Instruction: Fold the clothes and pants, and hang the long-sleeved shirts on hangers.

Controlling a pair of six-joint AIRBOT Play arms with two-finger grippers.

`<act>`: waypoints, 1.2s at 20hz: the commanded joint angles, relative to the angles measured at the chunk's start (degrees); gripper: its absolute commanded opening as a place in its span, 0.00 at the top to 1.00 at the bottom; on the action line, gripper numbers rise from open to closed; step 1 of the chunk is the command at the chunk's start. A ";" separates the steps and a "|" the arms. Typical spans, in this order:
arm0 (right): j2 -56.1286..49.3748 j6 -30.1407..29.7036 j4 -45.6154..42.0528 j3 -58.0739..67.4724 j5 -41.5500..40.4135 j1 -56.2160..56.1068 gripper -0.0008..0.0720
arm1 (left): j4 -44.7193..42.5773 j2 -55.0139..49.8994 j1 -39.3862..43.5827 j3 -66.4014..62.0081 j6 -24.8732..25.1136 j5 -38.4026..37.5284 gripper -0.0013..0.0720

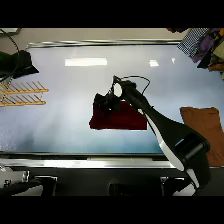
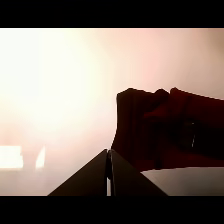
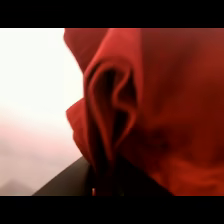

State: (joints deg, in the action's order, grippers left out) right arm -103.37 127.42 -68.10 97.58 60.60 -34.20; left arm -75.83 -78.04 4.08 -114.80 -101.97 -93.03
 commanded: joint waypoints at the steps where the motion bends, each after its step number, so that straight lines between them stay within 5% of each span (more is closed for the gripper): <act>1: -0.13 -3.85 4.63 0.00 3.91 -0.04 0.71 | -0.02 0.04 -0.04 0.59 0.00 0.00 0.96; 3: -0.07 -5.97 4.76 0.02 8.15 -0.04 0.55 | -0.02 0.04 -0.04 1.05 0.00 -0.02 0.96; 8: 6.58 -15.67 1.79 0.02 15.43 3.52 0.54 | -0.04 0.02 -0.07 1.03 -0.02 -0.22 0.96; 9: 9.44 -16.74 -0.02 0.02 16.24 6.29 0.51 | -0.04 0.02 -0.07 1.03 -0.02 -0.26 0.96; 10: 12.37 -17.55 -2.29 0.02 17.14 9.75 0.35 | -0.09 0.02 -0.07 1.03 0.00 -0.48 0.96; 13: 18.25 -23.41 -5.49 0.00 20.74 22.49 0.31 | -0.09 0.02 -0.04 1.05 0.00 -0.61 0.96; 16: 18.47 -31.80 1.36 -1.46 23.78 35.93 0.30 | -0.28 0.02 -0.07 1.05 0.02 -0.61 0.96; 18: 18.43 -37.05 7.74 -7.02 23.02 43.30 0.17 | -0.28 0.02 -0.04 1.03 0.02 -0.61 0.96; 24: 18.43 -51.43 20.22 -32.11 11.72 52.57 0.17 | -0.28 -0.02 -0.04 1.05 0.02 -0.55 0.96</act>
State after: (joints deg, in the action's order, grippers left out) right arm -85.08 84.12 -54.54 75.99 78.06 14.63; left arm -76.09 -78.04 4.08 -113.78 -101.97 -93.67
